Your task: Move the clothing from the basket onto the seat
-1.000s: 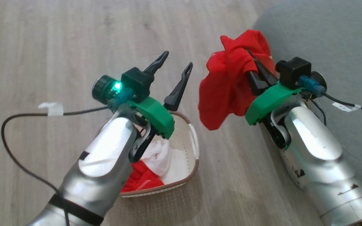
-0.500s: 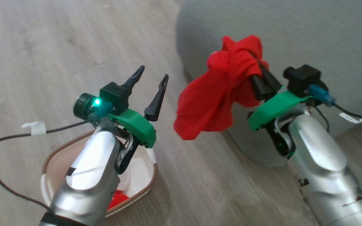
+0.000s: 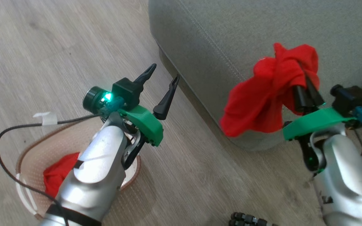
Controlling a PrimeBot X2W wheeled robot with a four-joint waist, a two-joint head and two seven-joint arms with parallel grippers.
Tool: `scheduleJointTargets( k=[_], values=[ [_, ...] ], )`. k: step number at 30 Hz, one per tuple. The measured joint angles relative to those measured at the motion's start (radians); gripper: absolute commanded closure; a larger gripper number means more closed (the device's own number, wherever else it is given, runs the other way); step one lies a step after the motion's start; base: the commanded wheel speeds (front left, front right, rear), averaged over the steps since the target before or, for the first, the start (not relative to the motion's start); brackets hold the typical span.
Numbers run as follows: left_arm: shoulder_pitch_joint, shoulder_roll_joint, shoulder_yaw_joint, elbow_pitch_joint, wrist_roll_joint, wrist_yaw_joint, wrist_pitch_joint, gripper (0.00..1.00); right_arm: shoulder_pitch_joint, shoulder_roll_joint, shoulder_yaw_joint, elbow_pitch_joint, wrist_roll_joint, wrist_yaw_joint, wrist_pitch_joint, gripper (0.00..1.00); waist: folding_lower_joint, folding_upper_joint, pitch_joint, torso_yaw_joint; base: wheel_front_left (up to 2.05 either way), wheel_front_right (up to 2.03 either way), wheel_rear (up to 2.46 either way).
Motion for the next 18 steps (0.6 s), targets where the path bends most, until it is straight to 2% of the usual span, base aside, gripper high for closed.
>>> scheduleJointTargets(
  k=[6,15,18],
  values=[
    [-0.01,0.007,-0.024,0.001,0.029,-0.007,0.0,0.0,-0.064,0.01,-0.11,0.008,-0.044,0.0,0.0,1.0,0.0,0.0,0.069,-0.001,0.0,0.0,0.0],
    [-0.039,0.095,-0.045,-0.046,0.049,-0.008,0.0,0.0,-0.401,-0.013,-0.232,0.139,-0.105,0.0,0.0,1.0,0.0002,0.0,0.215,0.004,0.0,0.0,0.0],
    [-0.047,0.112,-0.054,-0.06,0.053,-0.008,0.0,0.0,-0.493,-0.043,-0.305,0.193,-0.126,0.0,0.0,1.0,0.0003,0.0,0.263,0.018,0.0,0.0,0.0]
  ],
)
